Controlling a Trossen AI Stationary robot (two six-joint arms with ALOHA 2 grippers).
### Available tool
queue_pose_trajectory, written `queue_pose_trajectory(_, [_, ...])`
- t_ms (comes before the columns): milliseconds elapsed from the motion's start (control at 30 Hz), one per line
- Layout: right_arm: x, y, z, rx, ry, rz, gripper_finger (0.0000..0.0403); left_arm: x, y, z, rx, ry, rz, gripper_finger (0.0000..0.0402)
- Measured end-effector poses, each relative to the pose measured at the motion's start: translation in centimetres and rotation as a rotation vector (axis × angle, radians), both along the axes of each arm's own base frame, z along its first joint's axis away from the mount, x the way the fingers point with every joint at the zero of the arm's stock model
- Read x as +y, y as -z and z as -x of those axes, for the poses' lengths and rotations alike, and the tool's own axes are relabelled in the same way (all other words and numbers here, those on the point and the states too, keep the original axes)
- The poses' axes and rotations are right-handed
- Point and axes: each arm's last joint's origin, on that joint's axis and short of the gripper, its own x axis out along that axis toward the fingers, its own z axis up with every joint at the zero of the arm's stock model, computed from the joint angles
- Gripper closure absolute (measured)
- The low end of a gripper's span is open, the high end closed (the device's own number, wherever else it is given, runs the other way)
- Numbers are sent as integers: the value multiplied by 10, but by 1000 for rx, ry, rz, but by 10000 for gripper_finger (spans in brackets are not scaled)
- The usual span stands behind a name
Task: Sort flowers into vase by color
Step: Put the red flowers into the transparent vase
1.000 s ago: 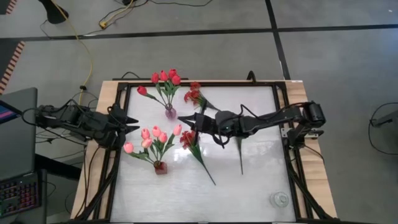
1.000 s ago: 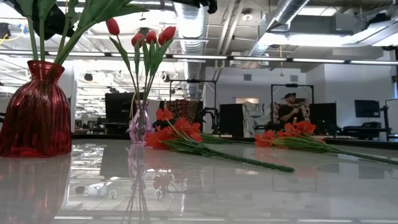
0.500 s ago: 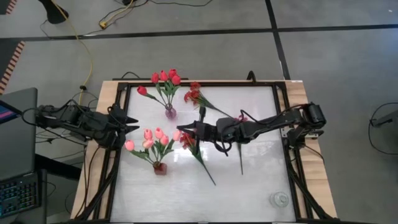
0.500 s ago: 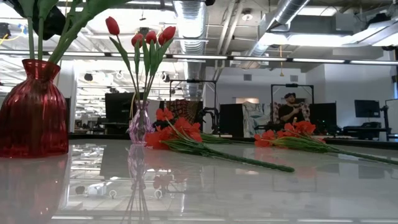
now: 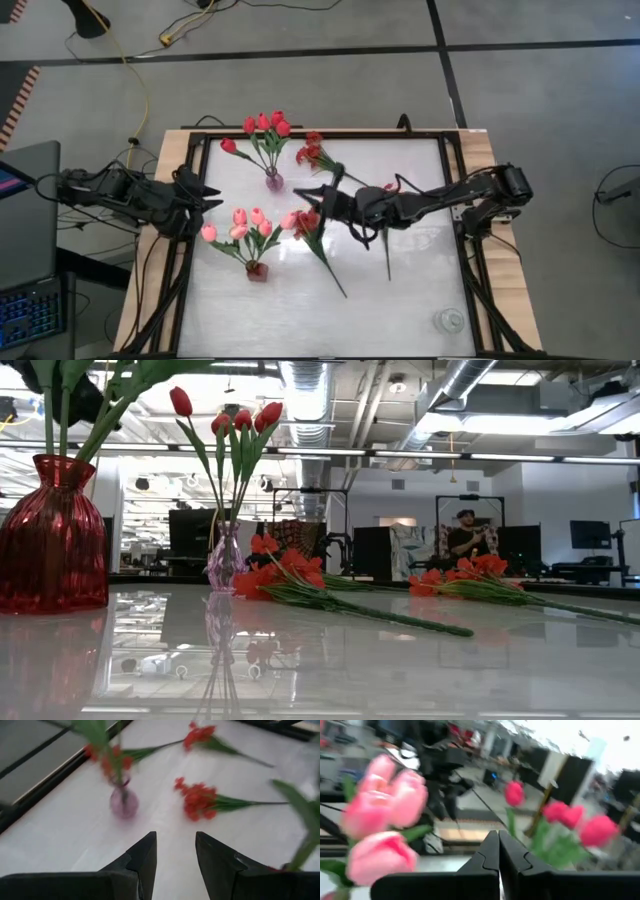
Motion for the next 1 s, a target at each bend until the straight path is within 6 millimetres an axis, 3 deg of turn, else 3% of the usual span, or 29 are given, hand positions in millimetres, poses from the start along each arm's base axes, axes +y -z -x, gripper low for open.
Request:
queue_pose_trajectory(133, [-7,-9,21,77,61,-125,375,3,7,7,67,-106,31,278])
queue_pose_trajectory(267, [-23,-15,56,222,127,-316,374,4,15,10,100,-177,45,278])
queue_pose_trajectory(500, [-48,7,101,512,341,-651,368,0,34,-4,116,-99,12,278])
queue_pose_trajectory(700, [-59,34,114,688,603,-827,353,2,35,-10,116,-147,-20,278])
queue_pose_trajectory(833, [-59,55,110,820,621,-942,326,4,36,-15,146,-152,-55,278])
queue_pose_trajectory(1000, [-61,86,107,995,620,-1043,264,7,37,-24,191,-143,-74,278])
